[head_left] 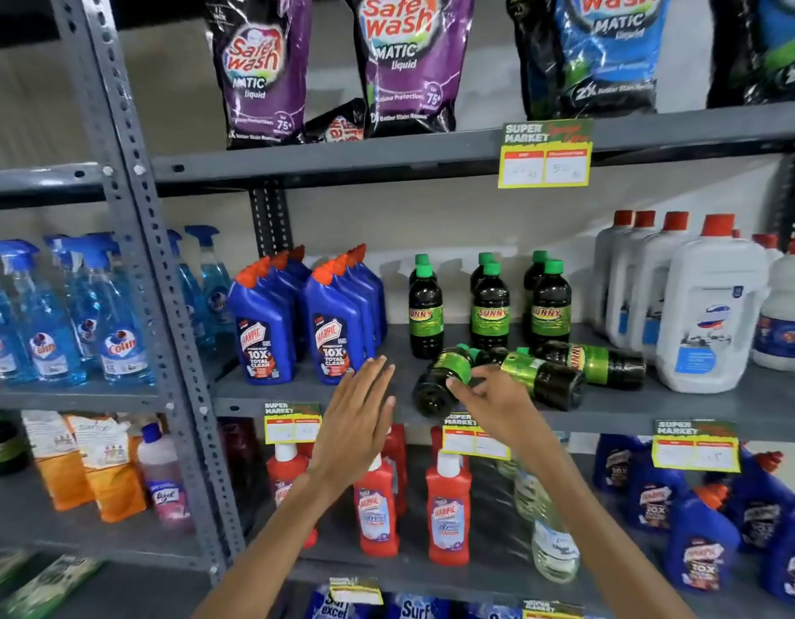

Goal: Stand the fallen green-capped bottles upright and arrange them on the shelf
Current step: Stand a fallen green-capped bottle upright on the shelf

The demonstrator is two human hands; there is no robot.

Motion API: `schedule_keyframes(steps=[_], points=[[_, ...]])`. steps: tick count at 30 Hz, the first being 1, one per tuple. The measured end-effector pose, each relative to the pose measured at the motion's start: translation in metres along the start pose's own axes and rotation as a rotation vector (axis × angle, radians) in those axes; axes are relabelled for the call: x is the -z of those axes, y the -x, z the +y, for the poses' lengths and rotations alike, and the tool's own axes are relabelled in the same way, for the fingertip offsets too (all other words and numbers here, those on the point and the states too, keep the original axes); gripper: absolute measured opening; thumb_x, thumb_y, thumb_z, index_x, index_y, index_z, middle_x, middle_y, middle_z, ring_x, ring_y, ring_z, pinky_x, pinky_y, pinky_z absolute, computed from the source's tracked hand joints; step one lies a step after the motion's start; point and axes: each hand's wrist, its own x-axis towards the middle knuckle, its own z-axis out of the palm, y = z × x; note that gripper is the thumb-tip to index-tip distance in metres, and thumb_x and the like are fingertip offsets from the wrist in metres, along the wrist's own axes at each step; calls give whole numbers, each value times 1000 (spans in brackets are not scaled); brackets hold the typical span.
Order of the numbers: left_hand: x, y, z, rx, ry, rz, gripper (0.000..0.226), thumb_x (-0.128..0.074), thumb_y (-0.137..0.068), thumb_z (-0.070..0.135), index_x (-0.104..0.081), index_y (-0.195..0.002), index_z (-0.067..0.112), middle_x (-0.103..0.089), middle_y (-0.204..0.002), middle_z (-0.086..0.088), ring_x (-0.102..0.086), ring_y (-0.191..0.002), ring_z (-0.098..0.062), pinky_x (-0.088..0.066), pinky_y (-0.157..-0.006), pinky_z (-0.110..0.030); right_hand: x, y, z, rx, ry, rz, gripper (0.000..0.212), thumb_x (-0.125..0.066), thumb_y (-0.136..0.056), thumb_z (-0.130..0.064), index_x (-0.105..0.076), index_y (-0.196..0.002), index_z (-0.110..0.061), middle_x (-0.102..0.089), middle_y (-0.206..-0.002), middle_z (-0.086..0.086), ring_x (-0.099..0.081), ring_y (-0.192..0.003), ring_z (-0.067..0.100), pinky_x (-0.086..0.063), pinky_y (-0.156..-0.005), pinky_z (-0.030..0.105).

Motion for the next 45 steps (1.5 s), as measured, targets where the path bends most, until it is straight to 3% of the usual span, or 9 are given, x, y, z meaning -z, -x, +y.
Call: schedule_keyframes(steps=[2,6,11,19,23,26,29,32,45], points=[[-6,-8,-13,6,-26,-88,49,-24,-104,35,-39,-145,13,-37,-154,-1,-29,-144,-14,-25,-119,-39,-8,-16,-3,-63,33,-34,38,-53,-88,-54,-59,-79,-17,-56,-65,3,-56,-72,27,-37,-59,28],[-24,-20,-25,12,40,-321,51,-22,-103,38,-37,-145,12,-35,-155,-5,-27,-145,-18,-18,-121,-33,-24,-44,-7,-315,-48,-97,86,-47,-77,-76,-55,-118,-1,-61,-124,17,-59,-114,34,-49,-89,36],[-27,-30,-32,6,119,-384,51,-25,-104,36,-33,-148,11,-34,-156,-7,-27,-145,-21,-17,-117,-30,-36,-62,0,-352,-94,-104,110,-52,-48,-83,-54,-120,-1,-62,-123,15,-61,-111,31,-53,-94,44],[-41,-31,-41,-11,128,-360,52,-24,-103,38,-36,-146,12,-38,-154,-5,-31,-143,-20,-24,-118,-35,-39,-43,-5,-294,-299,22,26,-66,-78,-35,-57,-64,-14,-56,-61,1,-55,-67,20,-41,-65,33],[-48,-30,-43,-11,121,-343,53,-21,-103,39,-34,-148,13,-36,-155,-5,-29,-145,-19,-22,-119,-36,-40,-26,-11,-196,-437,63,12,-67,-84,-21,-61,-88,-12,-66,-74,2,-62,-69,17,-47,-66,30],[-51,-29,-44,-3,110,-336,56,-19,-103,41,-34,-148,12,-35,-155,-7,-28,-145,-19,-20,-120,-35,-41,-26,-18,-85,-428,185,38,-71,-83,-20,-46,-112,-17,-62,-82,-9,-61,-77,10,-51,-76,26],[-51,-29,-43,7,95,-340,57,-18,-103,41,-31,-149,9,-33,-156,-9,-26,-146,-19,-17,-121,-34,-44,-37,-25,32,-399,277,41,-73,-80,-17,-46,-110,-20,-60,-91,-5,-57,-80,5,-43,-70,8],[-51,-30,-41,22,94,-345,56,-18,-103,40,-30,-149,10,-33,-156,-9,-27,-146,-19,-19,-120,-34,-50,-59,-30,60,-290,329,59,-77,-74,-17,-49,-126,-12,-44,-111,-1,-43,-103,8,-36,-86,18],[-53,-29,-41,23,24,-305,59,-18,-102,42,-37,-145,6,-42,-151,-12,-37,-141,-23,-27,-117,-34,-94,-114,0,92,-90,337,84,-87,-65,-27,-39,-131,-6,-46,-127,14,-44,-120,28,-43,-103,37]])
